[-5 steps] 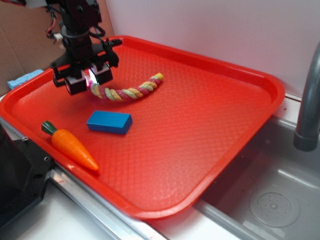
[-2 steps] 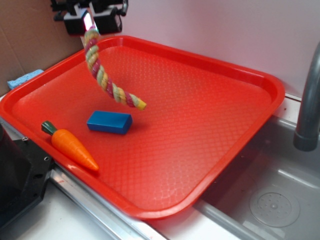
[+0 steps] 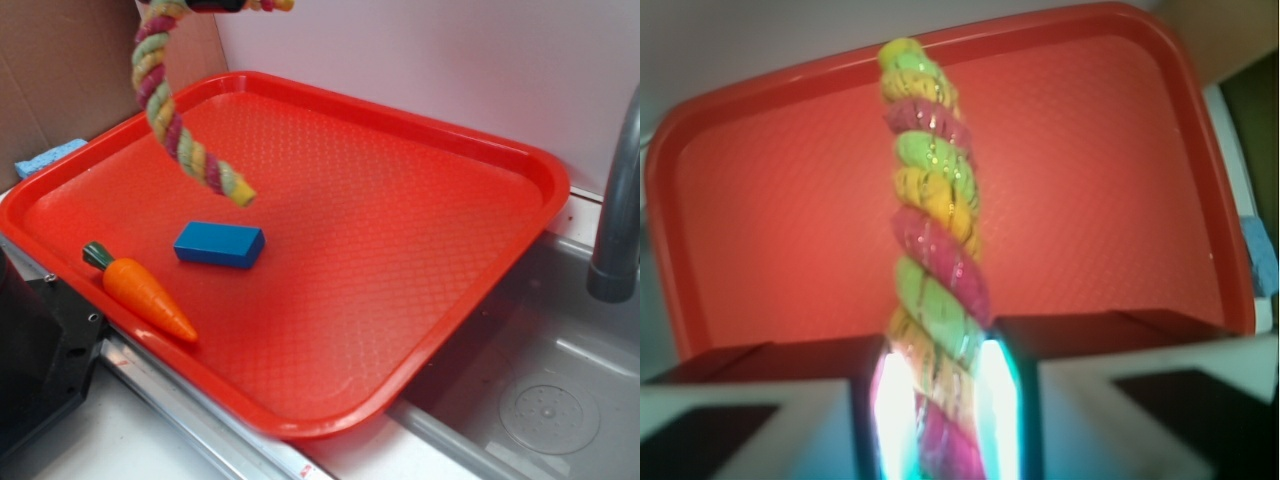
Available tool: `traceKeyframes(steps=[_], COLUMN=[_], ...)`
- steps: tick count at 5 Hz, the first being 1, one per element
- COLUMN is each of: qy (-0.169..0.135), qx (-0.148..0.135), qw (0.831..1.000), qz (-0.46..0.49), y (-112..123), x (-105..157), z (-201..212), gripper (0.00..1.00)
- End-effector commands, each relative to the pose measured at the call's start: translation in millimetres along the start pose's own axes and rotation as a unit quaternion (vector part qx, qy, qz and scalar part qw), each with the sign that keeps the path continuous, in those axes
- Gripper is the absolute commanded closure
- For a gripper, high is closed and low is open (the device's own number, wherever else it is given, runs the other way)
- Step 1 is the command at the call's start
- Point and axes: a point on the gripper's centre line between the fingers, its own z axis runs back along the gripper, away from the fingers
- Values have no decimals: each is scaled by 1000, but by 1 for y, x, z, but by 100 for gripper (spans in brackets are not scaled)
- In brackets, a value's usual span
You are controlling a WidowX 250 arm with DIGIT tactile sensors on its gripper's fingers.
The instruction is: Grab the multicolored rope.
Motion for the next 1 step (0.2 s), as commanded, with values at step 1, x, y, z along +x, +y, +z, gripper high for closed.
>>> traceKeyframes(steps=[1], qy=[-39], qx=[-17], qw=[999], qz=[29], y=[17], x=[-3], z=[22], gripper=[100])
